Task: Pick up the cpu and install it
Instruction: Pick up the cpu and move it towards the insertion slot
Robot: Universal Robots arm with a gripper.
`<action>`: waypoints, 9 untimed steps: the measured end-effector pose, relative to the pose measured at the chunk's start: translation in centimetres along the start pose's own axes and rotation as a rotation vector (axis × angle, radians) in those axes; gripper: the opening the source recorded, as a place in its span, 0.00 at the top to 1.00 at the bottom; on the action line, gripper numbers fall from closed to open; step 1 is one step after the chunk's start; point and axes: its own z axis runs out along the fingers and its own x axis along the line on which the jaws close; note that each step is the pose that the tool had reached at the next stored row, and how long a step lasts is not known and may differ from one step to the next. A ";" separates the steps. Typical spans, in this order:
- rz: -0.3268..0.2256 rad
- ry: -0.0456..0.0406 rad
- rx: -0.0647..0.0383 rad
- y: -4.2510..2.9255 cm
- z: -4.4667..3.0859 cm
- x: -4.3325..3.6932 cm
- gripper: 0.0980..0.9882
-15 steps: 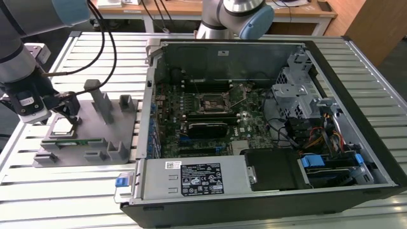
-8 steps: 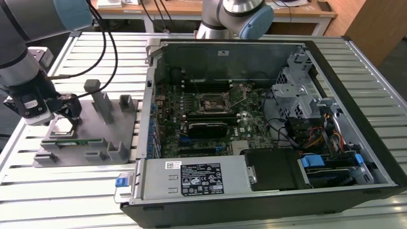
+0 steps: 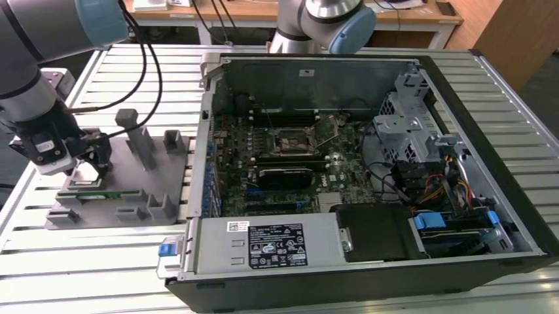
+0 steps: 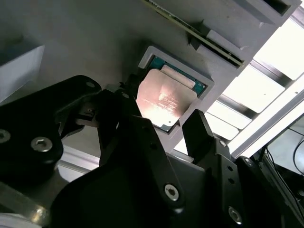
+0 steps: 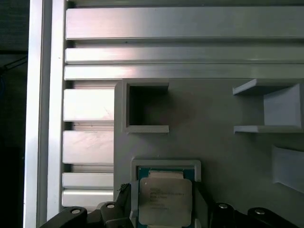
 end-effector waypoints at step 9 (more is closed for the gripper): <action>0.000 -0.0003 0.003 -0.10 0.16 -0.01 0.39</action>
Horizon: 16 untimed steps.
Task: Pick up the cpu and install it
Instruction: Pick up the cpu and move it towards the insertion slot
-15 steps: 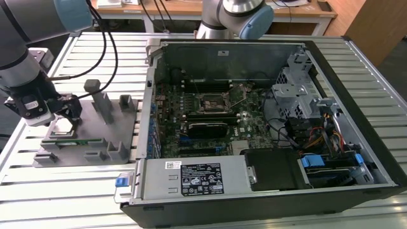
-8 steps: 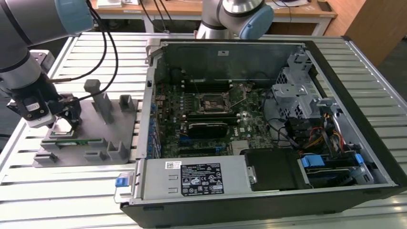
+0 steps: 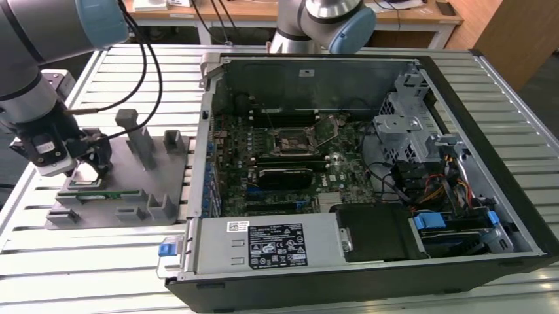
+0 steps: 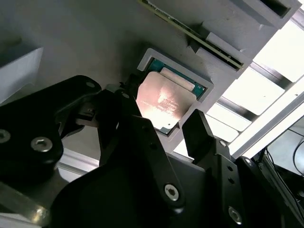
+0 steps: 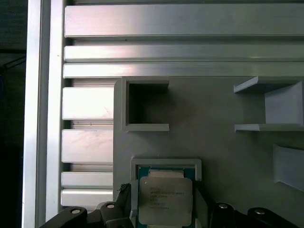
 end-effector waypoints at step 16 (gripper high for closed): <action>0.000 -0.0026 0.000 -0.07 -0.04 -0.16 0.50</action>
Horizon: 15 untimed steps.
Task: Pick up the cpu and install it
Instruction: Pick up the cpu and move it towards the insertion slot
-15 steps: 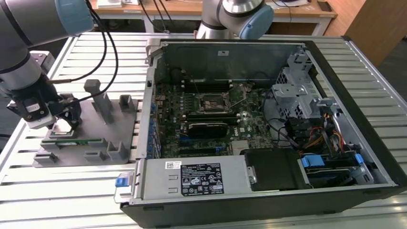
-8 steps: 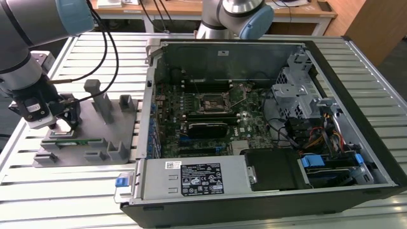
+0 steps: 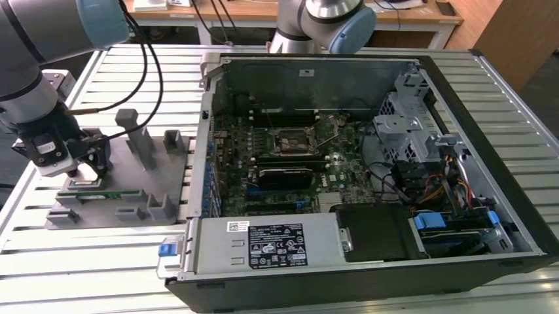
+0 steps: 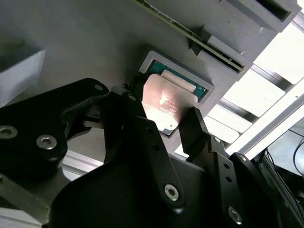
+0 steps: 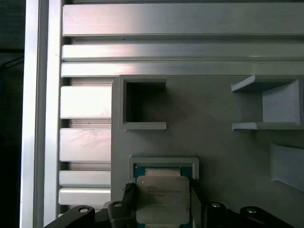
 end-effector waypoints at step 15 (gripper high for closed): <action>-0.003 -0.0310 0.000 0.00 -0.13 0.60 0.42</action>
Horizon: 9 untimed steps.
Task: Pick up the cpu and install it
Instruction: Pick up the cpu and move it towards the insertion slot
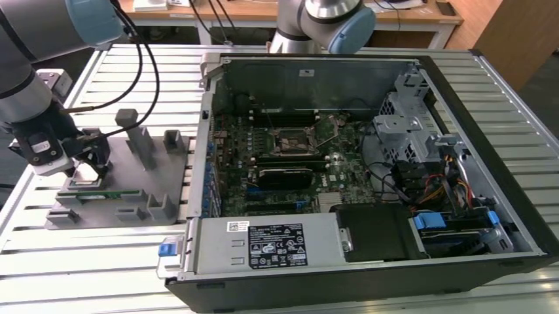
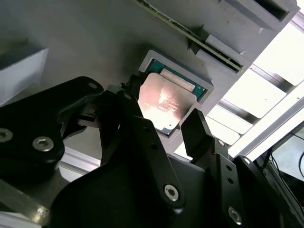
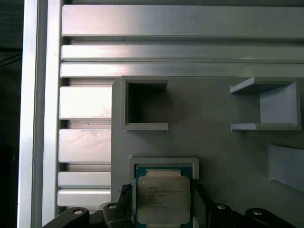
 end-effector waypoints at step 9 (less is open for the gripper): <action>0.000 -0.0001 0.000 0.01 -0.12 -0.02 0.51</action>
